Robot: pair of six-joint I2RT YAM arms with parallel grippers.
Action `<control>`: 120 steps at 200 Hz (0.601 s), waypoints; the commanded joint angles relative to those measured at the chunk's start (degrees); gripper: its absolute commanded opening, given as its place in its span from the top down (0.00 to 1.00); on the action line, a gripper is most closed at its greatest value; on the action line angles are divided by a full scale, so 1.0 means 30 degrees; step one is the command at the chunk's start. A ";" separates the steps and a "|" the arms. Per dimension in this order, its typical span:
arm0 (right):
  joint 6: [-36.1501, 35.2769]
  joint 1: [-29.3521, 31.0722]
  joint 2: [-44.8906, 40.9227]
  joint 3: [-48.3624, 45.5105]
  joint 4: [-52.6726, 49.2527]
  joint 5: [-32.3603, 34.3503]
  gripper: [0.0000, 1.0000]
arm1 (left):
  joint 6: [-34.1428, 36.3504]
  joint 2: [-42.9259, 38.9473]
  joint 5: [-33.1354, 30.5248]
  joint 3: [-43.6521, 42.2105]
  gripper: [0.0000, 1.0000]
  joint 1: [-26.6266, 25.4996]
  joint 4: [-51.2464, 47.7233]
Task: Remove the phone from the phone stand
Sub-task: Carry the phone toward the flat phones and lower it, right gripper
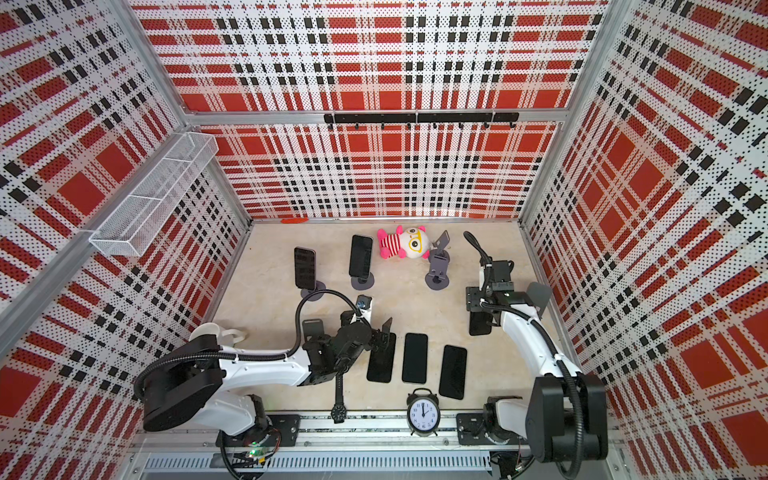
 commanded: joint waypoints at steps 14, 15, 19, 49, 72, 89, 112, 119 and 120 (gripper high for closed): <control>-0.0318 0.0809 0.1262 0.0134 0.0633 0.0026 0.50 | 0.0199 -0.0287 -0.0130 -0.0308 0.02 0.0078 0.0728; -0.0318 0.0827 0.1301 0.0136 0.0637 0.0026 0.50 | 0.0199 -0.0290 -0.0130 -0.0309 0.02 0.0078 0.0728; -0.0343 0.0847 0.1460 0.0178 0.0691 0.0026 0.50 | 0.0201 -0.0268 -0.0131 -0.0309 0.02 0.0126 0.0728; -0.0284 0.1159 0.2683 0.0501 0.1066 -0.0179 0.51 | 0.0199 -0.0148 -0.0138 -0.0251 0.02 0.0143 0.0728; -0.0147 0.1259 0.3591 0.0830 0.1373 -0.0120 0.50 | 0.0228 -0.0052 -0.0249 -0.0229 0.02 0.0162 0.0728; -0.0196 0.1270 0.4474 0.1126 0.1491 -0.0188 0.51 | 0.0257 -0.0024 -0.0194 -0.0221 0.02 0.0199 0.0728; -0.0167 0.1316 0.5471 0.1422 0.1657 0.0222 0.50 | 0.0171 -0.0031 -0.0042 -0.0221 0.02 0.0211 0.0728; -0.0158 0.1329 0.5702 0.1442 0.1774 0.0258 0.50 | 0.0170 -0.0059 0.0008 -0.0243 0.02 0.0195 0.0728; -0.0151 0.1321 0.5702 0.1431 0.1779 0.0259 0.50 | 0.0170 -0.0059 0.0012 -0.0247 0.02 0.0209 0.0728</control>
